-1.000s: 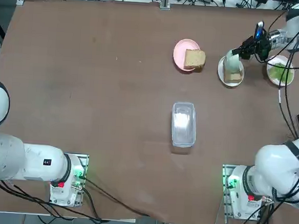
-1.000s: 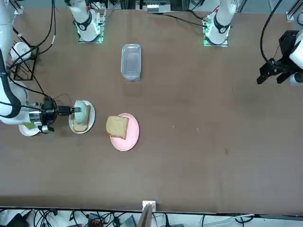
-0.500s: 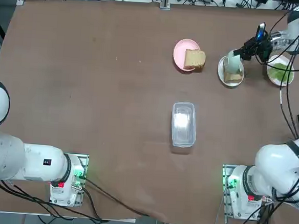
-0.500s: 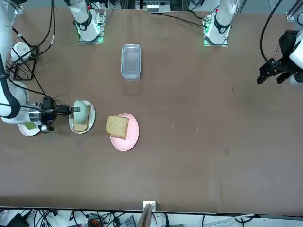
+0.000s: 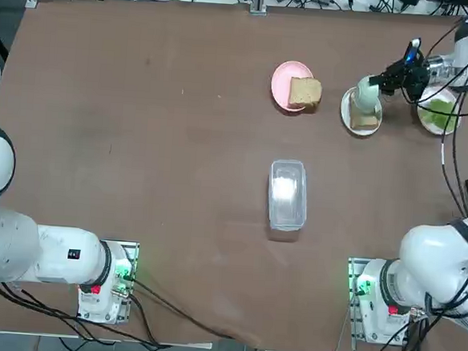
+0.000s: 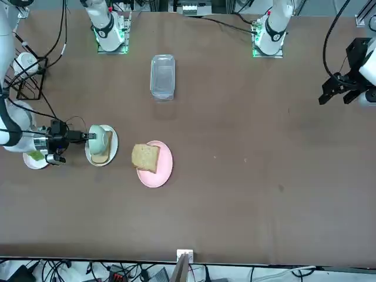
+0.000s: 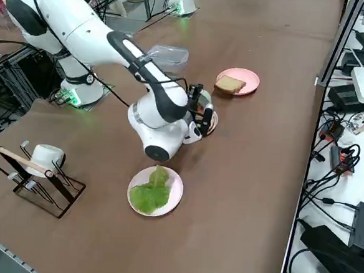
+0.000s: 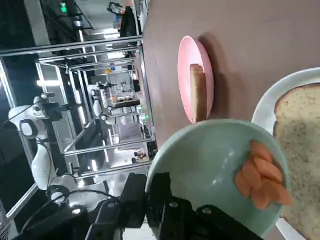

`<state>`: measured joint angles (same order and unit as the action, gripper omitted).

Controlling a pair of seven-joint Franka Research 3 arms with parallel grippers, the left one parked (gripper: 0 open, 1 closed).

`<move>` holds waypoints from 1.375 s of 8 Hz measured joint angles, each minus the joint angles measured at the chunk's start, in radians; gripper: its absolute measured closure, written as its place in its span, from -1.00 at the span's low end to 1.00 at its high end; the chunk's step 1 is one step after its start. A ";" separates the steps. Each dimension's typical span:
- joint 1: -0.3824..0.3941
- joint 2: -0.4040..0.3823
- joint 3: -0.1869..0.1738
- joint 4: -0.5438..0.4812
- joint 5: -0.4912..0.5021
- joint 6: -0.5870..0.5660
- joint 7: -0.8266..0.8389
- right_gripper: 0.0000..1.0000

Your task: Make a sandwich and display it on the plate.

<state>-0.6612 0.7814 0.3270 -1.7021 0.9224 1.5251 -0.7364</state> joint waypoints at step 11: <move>-0.045 0.039 0.000 0.018 0.013 -0.046 -0.111 0.91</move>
<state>-0.7058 0.8207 0.3270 -1.6843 0.9351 1.4789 -0.8478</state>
